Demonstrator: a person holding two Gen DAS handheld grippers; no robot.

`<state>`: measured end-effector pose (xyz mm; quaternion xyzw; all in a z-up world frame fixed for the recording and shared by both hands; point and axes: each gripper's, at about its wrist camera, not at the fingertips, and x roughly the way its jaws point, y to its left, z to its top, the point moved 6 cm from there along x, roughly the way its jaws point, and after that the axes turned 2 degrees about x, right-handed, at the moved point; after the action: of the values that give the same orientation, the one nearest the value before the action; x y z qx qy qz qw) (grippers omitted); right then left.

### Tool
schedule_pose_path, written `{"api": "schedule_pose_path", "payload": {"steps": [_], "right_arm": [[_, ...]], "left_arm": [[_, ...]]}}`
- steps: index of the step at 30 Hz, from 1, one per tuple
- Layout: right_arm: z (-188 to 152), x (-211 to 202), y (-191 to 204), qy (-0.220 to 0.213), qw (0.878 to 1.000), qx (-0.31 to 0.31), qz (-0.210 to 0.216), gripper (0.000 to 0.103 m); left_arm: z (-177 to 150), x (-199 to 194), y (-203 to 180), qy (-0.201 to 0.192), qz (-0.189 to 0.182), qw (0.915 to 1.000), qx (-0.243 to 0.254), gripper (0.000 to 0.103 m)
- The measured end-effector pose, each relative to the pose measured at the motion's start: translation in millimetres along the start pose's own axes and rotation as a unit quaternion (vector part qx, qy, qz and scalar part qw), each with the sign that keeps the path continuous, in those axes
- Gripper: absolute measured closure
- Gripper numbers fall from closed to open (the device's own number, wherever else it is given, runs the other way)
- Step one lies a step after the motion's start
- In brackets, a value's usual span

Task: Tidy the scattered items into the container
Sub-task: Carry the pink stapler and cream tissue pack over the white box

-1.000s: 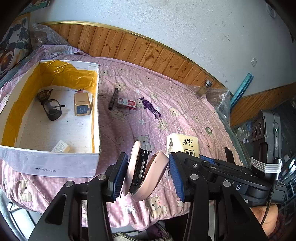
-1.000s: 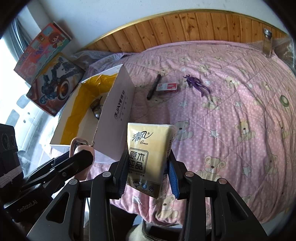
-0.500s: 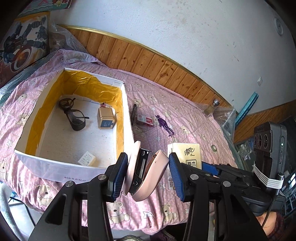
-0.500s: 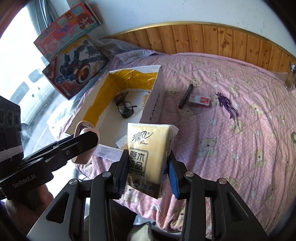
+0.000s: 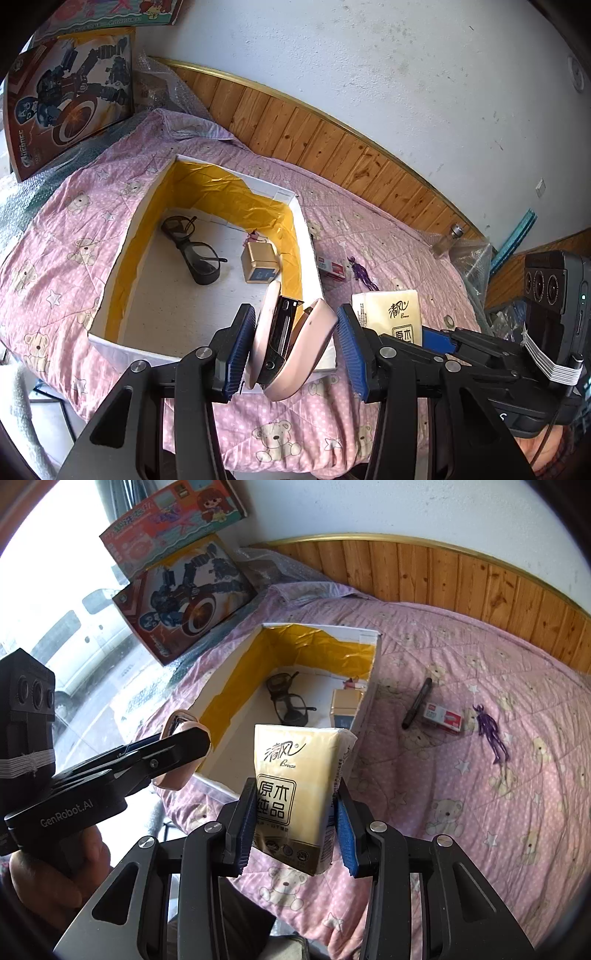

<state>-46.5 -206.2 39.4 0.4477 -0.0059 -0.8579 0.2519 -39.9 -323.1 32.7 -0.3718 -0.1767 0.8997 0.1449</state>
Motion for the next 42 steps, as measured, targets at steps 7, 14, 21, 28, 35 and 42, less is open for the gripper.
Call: {"api": "schedule_pose_path", "payload": {"steps": [7,14,21,28,35,42], "right_arm": [[20.1,17.0,15.3,0.009,1.0,-0.025,0.013,0.063],[37.1,33.5,16.7,0.02,0.999,-0.034,0.023,0.063],[55.0,52.4,15.2,0.036,0.998,-0.044,0.024,0.063],[72.3,75.9,15.6,0.059,0.996,-0.062,0.019,0.063],[89.2,98.6,15.0,0.081,0.994,-0.071,0.016,0.063],[102.5,124.0,11.1,0.109,0.991,-0.072,0.013,0.063]], "left_arm": [[17.1,-2.1,25.4,-0.006,0.019,0.9997,-0.015,0.056],[28.1,6.1,46.7,0.002,0.032,0.999,-0.031,0.056],[35.2,22.4,62.7,0.021,0.041,0.9976,-0.051,0.056],[36.9,42.2,67.1,0.054,0.054,0.996,-0.047,0.056],[36.6,57.3,73.6,0.084,0.072,0.9932,-0.037,0.056],[35.1,72.9,73.0,0.115,0.083,0.9899,-0.008,0.056]]}}
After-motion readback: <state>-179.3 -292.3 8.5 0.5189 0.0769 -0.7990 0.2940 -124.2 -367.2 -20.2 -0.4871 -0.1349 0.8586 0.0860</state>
